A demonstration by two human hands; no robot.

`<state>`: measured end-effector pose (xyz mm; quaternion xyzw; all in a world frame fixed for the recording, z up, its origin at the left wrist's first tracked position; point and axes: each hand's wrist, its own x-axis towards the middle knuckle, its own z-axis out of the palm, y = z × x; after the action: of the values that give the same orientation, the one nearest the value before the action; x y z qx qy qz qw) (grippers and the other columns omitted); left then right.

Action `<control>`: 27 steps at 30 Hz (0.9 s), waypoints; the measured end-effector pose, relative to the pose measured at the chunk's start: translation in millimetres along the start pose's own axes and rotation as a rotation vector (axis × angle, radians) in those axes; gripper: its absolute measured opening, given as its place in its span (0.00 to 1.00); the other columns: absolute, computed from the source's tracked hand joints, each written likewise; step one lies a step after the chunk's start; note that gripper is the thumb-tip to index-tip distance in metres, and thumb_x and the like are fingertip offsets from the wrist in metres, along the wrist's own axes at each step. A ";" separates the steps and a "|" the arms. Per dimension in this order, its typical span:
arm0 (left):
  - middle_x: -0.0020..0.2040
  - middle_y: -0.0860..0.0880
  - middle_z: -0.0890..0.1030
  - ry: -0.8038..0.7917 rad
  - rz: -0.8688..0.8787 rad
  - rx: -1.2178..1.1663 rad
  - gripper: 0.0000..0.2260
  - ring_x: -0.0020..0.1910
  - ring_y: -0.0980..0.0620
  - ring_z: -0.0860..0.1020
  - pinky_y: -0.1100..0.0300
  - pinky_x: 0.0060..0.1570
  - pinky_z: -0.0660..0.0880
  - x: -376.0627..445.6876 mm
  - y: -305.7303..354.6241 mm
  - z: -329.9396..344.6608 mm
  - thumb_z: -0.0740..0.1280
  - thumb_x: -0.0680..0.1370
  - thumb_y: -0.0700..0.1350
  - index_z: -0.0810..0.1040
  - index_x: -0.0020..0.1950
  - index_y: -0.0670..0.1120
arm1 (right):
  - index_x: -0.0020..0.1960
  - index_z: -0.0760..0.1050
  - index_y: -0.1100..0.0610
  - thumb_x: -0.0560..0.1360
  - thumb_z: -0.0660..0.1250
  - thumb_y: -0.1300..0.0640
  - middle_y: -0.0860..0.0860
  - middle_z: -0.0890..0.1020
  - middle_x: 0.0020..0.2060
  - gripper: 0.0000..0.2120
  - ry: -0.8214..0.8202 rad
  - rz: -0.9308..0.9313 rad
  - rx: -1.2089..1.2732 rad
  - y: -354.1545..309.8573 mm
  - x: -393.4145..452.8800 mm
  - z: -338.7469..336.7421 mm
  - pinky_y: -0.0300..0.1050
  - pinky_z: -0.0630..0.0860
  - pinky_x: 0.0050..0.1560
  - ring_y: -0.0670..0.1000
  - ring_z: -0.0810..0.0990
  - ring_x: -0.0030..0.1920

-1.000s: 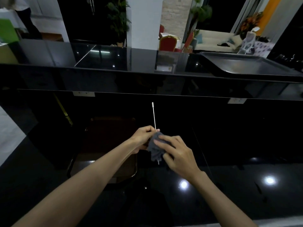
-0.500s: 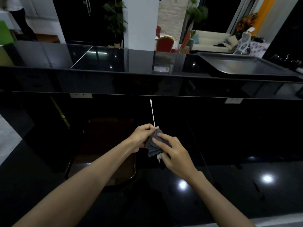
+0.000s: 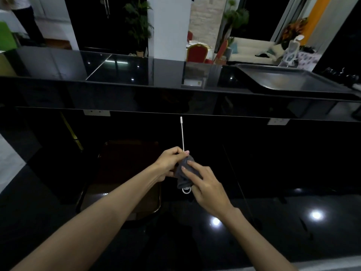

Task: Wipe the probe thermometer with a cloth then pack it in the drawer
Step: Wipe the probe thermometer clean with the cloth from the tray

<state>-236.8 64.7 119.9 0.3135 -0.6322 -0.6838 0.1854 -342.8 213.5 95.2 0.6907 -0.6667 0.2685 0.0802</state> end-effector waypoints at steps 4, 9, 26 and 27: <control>0.36 0.49 0.79 -0.005 -0.065 -0.043 0.12 0.33 0.49 0.82 0.55 0.34 0.81 0.2 -1.3 -5.7 0.66 0.79 0.52 0.72 0.43 0.45 | 0.62 0.76 0.50 0.72 0.63 0.60 0.48 0.76 0.63 0.20 -0.090 -0.045 0.063 0.3 -32.4 1.4 0.46 0.81 0.42 0.51 0.76 0.55; 0.38 0.48 0.79 -0.021 -0.085 -0.041 0.12 0.33 0.49 0.83 0.56 0.32 0.81 2.6 -3.3 -2.8 0.66 0.79 0.51 0.71 0.41 0.46 | 0.51 0.83 0.53 0.71 0.64 0.63 0.47 0.82 0.56 0.14 0.079 -0.107 0.066 4.1 -14.7 -19.4 0.46 0.80 0.41 0.51 0.80 0.46; 0.40 0.48 0.78 -0.070 -0.070 -0.042 0.12 0.34 0.51 0.81 0.58 0.32 0.78 12.4 -4.8 -4.3 0.65 0.80 0.50 0.72 0.39 0.47 | 0.60 0.79 0.53 0.71 0.63 0.61 0.46 0.79 0.62 0.19 0.056 -0.113 -0.099 4.7 3.3 -21.2 0.41 0.80 0.45 0.52 0.78 0.55; 0.40 0.48 0.77 -0.072 -0.053 -0.027 0.12 0.36 0.52 0.79 0.59 0.33 0.77 12.6 -4.6 -2.0 0.63 0.81 0.50 0.72 0.40 0.47 | 0.64 0.77 0.53 0.72 0.62 0.60 0.47 0.77 0.64 0.21 0.039 -0.083 -0.120 3.6 8.5 -16.9 0.42 0.80 0.47 0.52 0.76 0.58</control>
<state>-244.1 55.6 112.9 0.3028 -0.6207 -0.7078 0.1483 -351.1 213.6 112.6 0.7065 -0.6505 0.2378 0.1452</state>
